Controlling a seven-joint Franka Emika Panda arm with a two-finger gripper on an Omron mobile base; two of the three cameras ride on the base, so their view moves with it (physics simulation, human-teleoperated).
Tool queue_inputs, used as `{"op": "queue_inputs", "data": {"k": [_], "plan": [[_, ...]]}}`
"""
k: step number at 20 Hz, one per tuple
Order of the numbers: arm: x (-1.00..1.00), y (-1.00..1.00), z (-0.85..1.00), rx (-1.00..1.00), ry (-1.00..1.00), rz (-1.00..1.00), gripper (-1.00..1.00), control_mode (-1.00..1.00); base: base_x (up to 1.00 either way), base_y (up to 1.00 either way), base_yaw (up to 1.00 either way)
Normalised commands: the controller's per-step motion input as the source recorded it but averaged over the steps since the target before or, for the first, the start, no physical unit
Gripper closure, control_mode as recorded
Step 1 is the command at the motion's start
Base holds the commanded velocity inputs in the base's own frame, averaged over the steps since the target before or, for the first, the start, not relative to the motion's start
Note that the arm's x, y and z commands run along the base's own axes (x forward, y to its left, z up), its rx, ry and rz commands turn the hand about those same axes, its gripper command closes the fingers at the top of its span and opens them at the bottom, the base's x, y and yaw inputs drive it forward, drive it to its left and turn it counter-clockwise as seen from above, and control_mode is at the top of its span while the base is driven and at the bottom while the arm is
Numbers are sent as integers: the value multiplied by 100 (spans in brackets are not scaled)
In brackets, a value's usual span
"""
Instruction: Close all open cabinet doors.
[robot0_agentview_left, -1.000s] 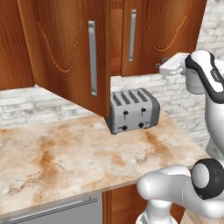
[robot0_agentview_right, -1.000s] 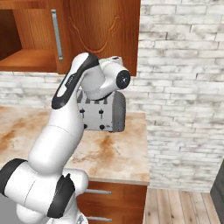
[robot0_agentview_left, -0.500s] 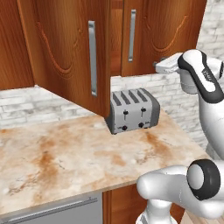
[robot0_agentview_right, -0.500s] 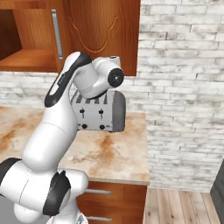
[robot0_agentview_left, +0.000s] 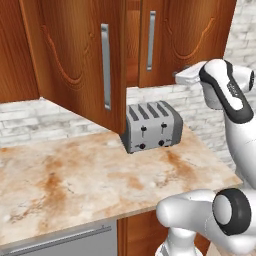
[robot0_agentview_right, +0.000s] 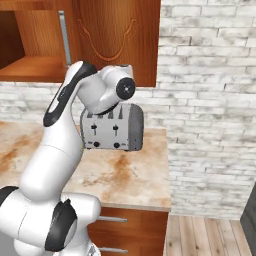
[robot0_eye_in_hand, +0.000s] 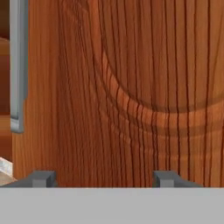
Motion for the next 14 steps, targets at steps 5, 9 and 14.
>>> {"op": "queue_inputs", "data": {"k": [5,9,14], "plan": [[-60,36,0,-5,0,8,-100,-100,0,0,0],[-86,34,0,-6,0,10,-100,-100,0,0,0],[-97,26,2,-6,-1,11,-100,-100,0,0,0]]}}
